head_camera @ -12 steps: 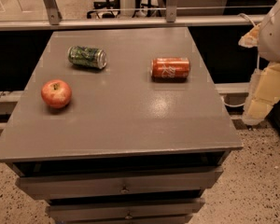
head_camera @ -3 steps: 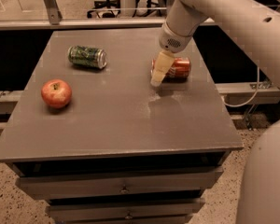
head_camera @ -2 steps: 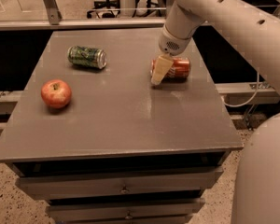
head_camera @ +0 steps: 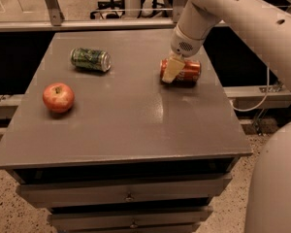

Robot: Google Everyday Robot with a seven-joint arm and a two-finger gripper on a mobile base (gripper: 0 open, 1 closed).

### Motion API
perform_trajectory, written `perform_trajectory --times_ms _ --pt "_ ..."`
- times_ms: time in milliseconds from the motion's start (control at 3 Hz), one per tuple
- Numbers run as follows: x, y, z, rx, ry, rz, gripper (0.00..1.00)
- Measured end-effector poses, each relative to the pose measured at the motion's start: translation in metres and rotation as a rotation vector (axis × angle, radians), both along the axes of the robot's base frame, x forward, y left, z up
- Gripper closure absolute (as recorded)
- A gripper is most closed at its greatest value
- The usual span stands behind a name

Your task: Pick coke can

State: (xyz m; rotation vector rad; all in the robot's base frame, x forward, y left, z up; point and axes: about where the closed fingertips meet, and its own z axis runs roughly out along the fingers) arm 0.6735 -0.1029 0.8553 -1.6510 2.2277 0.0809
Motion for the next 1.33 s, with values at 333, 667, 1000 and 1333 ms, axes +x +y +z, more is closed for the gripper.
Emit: perform_trajectory --times_ms 333,667,1000,1333 --pt "-0.004 0.004 0.018 0.084 -0.002 0.032 0.95" --pt "-0.011 0.038 0.069 0.337 -0.019 0.145 1.00" --pt "-0.017 0.066 0.109 0.550 -0.016 0.221 1.00" --pt "-0.018 0.073 0.119 0.590 -0.019 0.237 1.00"
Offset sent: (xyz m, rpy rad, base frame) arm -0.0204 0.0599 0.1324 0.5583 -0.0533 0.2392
